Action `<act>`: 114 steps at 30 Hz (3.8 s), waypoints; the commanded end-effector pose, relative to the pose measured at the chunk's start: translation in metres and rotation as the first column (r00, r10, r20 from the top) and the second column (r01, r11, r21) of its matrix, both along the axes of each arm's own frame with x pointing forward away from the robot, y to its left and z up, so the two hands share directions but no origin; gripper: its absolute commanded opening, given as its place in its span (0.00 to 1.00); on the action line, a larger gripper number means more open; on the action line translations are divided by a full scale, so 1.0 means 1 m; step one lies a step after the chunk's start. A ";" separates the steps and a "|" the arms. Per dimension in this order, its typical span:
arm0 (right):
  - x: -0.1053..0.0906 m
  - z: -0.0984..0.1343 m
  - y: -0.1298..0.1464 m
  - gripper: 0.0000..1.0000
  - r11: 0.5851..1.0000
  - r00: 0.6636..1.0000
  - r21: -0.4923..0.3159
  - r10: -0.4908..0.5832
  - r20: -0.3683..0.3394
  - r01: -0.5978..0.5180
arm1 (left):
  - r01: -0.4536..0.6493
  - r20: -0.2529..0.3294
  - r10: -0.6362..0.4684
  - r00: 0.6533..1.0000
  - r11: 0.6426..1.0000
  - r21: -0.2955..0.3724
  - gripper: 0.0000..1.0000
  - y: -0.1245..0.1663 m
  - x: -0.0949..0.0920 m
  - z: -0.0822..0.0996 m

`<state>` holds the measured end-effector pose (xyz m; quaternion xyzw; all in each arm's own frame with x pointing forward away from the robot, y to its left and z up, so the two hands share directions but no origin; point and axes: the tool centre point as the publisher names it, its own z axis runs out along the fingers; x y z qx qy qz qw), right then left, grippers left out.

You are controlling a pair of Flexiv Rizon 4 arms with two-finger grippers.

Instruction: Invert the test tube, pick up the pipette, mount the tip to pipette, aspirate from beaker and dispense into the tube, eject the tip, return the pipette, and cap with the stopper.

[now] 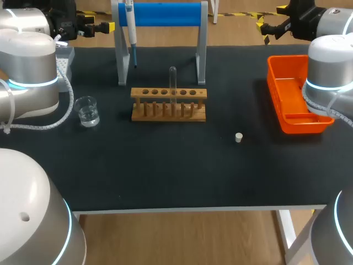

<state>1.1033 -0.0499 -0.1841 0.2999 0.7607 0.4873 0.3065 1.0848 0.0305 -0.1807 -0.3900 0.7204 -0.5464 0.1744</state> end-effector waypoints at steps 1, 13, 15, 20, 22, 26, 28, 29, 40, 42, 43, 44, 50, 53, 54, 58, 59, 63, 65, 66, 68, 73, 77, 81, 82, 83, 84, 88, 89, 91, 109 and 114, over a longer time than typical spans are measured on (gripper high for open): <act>0.000 0.000 0.000 1.00 1.000 1.000 0.000 0.000 0.000 0.000 | -0.002 0.001 0.002 1.000 1.000 0.000 1.00 -0.001 0.000 0.000; 0.000 0.000 0.000 1.00 1.000 1.000 0.000 0.000 0.000 0.000 | -0.002 0.001 0.002 1.000 1.000 0.000 1.00 -0.001 0.000 0.000; 0.000 0.000 0.000 1.00 1.000 1.000 0.000 0.000 0.000 0.000 | -0.002 0.001 0.002 1.000 1.000 0.000 1.00 -0.001 0.000 0.000; -0.003 0.002 0.000 1.00 1.000 1.000 0.007 0.012 0.004 -0.012 | -0.002 0.001 0.002 1.000 1.000 0.000 1.00 -0.001 0.000 0.000; -0.011 0.006 0.002 1.00 1.000 1.000 0.013 0.026 0.018 -0.026 | -0.002 0.001 0.002 1.000 1.000 0.000 1.00 -0.001 0.000 0.000; -0.037 0.010 0.007 1.00 0.998 0.998 0.037 0.057 0.025 -0.058 | -0.002 0.001 0.002 1.000 1.000 0.000 1.00 -0.001 0.000 0.000; -0.052 0.010 0.011 1.00 0.996 0.997 0.046 0.078 0.029 -0.079 | -0.002 0.001 0.002 1.000 1.000 0.000 1.00 -0.001 0.000 0.000; -0.059 0.010 0.013 1.00 0.994 0.996 0.052 0.090 0.027 -0.091 | -0.002 0.001 0.002 1.000 1.000 0.000 1.00 -0.001 0.000 0.000; -0.150 0.001 0.058 1.00 0.958 0.959 0.060 0.279 0.041 -0.281 | -0.002 0.001 0.002 1.000 1.000 0.000 1.00 -0.001 0.000 0.000; -0.164 0.002 0.068 1.00 0.947 0.949 0.063 0.312 0.057 -0.315 | -0.002 0.001 0.002 1.000 1.000 0.000 1.00 -0.001 0.000 0.000; -0.169 0.001 0.072 1.00 0.943 0.944 0.064 0.323 0.063 -0.327 | -0.002 0.001 0.002 1.000 1.000 0.000 1.00 -0.001 0.000 0.000; -0.175 0.000 0.077 1.00 0.939 0.940 0.069 0.334 0.066 -0.338 | -0.002 0.001 0.002 1.000 1.000 0.000 1.00 -0.001 0.000 0.000; -0.201 -0.020 0.099 1.00 0.920 0.926 0.107 0.371 0.065 -0.376 | -0.002 0.001 0.002 1.000 1.000 0.000 1.00 -0.001 0.000 0.000; -0.211 -0.031 0.106 1.00 0.911 0.920 0.129 0.384 0.081 -0.392 | -0.002 0.001 0.002 1.000 1.000 0.000 1.00 -0.001 0.000 0.000; -0.213 -0.036 0.108 1.00 0.912 0.920 0.121 0.384 0.085 -0.392 | -0.002 0.001 0.002 1.000 1.000 0.000 1.00 -0.001 0.000 0.000; -0.221 -0.051 0.115 1.00 0.900 0.910 0.142 0.401 0.106 -0.413 | -0.002 0.001 0.002 1.000 1.000 0.000 1.00 -0.001 0.000 0.000; -0.222 -0.054 0.116 1.00 0.900 0.909 0.132 0.403 0.107 -0.415 | -0.002 0.001 0.002 1.000 1.000 0.000 1.00 -0.001 0.000 0.000; -0.225 -0.064 0.120 1.00 0.899 0.904 0.111 0.414 0.106 -0.425 | -0.002 0.001 0.002 1.000 1.000 0.000 1.00 -0.001 0.000 0.000; -0.225 -0.068 0.121 1.00 0.899 0.905 0.115 0.414 0.100 -0.423 | -0.002 0.001 0.002 1.000 1.000 0.000 1.00 -0.001 0.000 0.000; -0.225 -0.070 0.121 1.00 0.900 0.905 0.108 0.414 0.097 -0.423 | -0.002 0.001 0.002 1.000 1.000 0.000 1.00 -0.001 0.000 0.000; -0.224 -0.072 0.121 1.00 0.900 0.906 0.112 0.414 0.089 -0.422 | -0.002 0.001 0.002 1.000 1.000 0.000 1.00 -0.001 0.000 0.000; -0.228 -0.076 0.125 1.00 0.893 0.900 0.117 0.429 0.076 -0.435 | -0.002 0.001 0.002 1.000 1.000 0.000 1.00 -0.001 0.000 0.000; -0.232 -0.079 0.129 1.00 0.884 0.890 0.105 0.451 0.066 -0.455 | -0.002 0.001 0.002 1.000 1.000 0.000 1.00 -0.001 0.000 0.000; -0.233 -0.080 0.130 1.00 0.886 0.891 0.099 0.451 0.048 -0.454 | -0.002 0.001 0.002 1.000 1.000 0.000 1.00 -0.001 0.000 0.000; -0.233 -0.080 0.130 1.00 0.886 0.891 0.099 0.451 0.048 -0.454 | -0.002 0.001 0.002 1.000 1.000 0.000 1.00 -0.001 0.000 0.000; -0.233 -0.080 0.130 1.00 0.886 0.891 0.099 0.451 0.048 -0.454 | -0.002 0.001 0.002 1.000 1.000 0.000 1.00 -0.001 0.000 0.000; -0.233 -0.080 0.130 1.00 0.886 0.891 0.099 0.451 0.048 -0.454 | -0.002 0.001 0.002 1.000 1.000 0.000 1.00 -0.001 0.000 0.000; -0.233 -0.080 0.130 1.00 0.886 0.891 0.099 0.451 0.048 -0.454 | -0.002 0.001 0.002 1.000 1.000 0.000 1.00 -0.001 0.000 0.000; -0.233 -0.080 0.130 1.00 0.886 0.891 0.099 0.451 0.048 -0.454 | -0.002 0.001 0.002 1.000 1.000 0.000 1.00 -0.001 0.000 0.000; -0.233 -0.080 0.130 1.00 0.886 0.891 0.099 0.451 0.048 -0.454 | -0.002 0.001 0.002 1.000 1.000 0.000 1.00 -0.001 0.000 0.000; -0.233 -0.080 0.130 1.00 0.886 0.891 0.099 0.451 0.048 -0.454 | 0.080 0.194 -0.090 0.977 0.995 0.059 1.00 -0.067 -0.166 -0.009; -0.233 -0.080 0.130 1.00 0.886 0.891 0.099 0.451 0.048 -0.454 | 0.123 0.211 -0.134 0.968 0.990 0.066 1.00 -0.076 -0.190 -0.029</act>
